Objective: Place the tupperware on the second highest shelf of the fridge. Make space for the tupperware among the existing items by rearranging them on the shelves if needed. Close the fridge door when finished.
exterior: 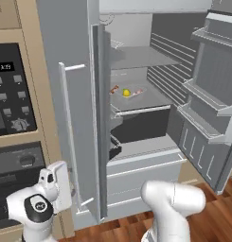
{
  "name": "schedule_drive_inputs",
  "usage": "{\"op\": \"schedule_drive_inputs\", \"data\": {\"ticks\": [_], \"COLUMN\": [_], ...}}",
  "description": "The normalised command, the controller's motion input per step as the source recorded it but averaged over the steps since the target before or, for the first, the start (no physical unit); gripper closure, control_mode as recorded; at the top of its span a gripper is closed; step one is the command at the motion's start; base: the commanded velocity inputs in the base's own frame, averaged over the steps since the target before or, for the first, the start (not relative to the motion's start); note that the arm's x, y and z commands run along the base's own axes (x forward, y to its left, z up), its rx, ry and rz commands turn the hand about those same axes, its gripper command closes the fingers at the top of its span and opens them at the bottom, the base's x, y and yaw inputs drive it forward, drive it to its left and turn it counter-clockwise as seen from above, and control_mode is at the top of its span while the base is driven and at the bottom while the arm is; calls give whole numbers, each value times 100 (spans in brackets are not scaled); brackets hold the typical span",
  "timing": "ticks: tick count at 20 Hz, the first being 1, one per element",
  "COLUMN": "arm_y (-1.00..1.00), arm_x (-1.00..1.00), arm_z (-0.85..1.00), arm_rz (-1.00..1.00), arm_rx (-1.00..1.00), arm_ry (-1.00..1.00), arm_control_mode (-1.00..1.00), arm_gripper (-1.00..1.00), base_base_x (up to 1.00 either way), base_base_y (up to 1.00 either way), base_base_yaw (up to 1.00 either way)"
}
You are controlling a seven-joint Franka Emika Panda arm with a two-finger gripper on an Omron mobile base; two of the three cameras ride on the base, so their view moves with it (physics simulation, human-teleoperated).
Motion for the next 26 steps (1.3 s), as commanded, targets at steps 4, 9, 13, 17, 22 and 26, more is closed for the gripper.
{"op": "schedule_drive_inputs", "data": {"ticks": [4,9,13,17,22,26], "arm_y": [-100,-100,-84,-59,-11,0], "arm_x": [33,63,97,100,100,71], "arm_z": [24,35,55,53,34,16], "arm_rz": [5,0,0,1,6,35], "arm_rx": [0,0,0,0,0,1], "arm_ry": [5,9,11,8,0,-24], "arm_control_mode": [-100,-100,-100,-100,-100,-100], "arm_gripper": [-100,-100,-100,-100,-100,-100], "base_base_x": [0,0,0,0,0,0], "base_base_y": [0,0,0,0,0,0], "base_base_yaw": [0,0,0,0,0,0]}}
